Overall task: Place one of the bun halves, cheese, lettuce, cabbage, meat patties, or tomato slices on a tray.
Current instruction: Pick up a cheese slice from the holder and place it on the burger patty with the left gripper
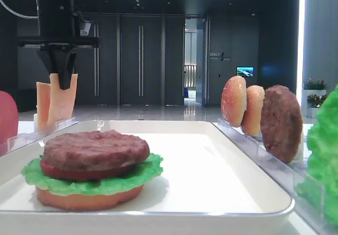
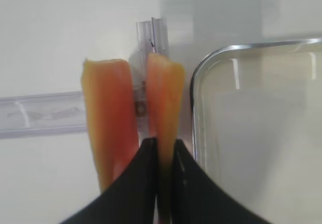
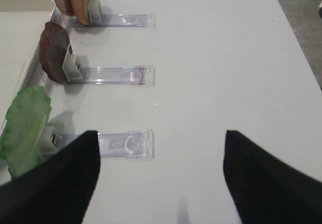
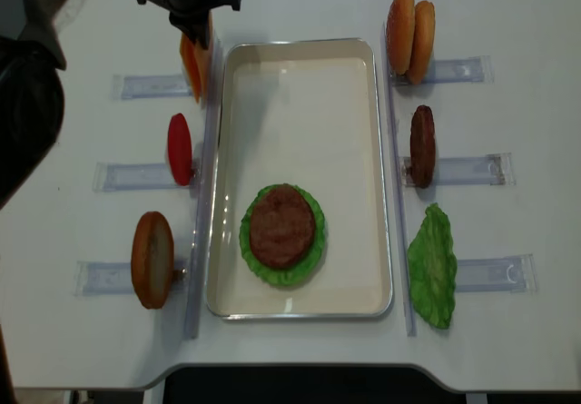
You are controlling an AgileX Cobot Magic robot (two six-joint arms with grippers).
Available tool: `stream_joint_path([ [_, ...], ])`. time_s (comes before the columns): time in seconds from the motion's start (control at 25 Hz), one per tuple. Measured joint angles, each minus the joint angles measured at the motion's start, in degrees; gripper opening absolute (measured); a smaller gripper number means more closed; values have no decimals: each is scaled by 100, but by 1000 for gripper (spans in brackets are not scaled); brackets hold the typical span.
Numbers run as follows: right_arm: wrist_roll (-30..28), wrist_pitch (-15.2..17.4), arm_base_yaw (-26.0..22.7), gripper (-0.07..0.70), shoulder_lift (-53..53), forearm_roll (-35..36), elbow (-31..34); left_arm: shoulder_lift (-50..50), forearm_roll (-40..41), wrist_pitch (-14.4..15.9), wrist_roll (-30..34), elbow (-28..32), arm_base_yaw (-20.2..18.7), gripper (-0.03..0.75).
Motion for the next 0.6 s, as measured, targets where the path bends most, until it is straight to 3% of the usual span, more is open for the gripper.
stream_joint_path([
  [0.4,0,0,0,490,0,0,0,-696,-673,38,71,6,57,34],
  [0.6,0,0,0,490,0,5,0,-1351,-1263,49,89,578,70,34],
])
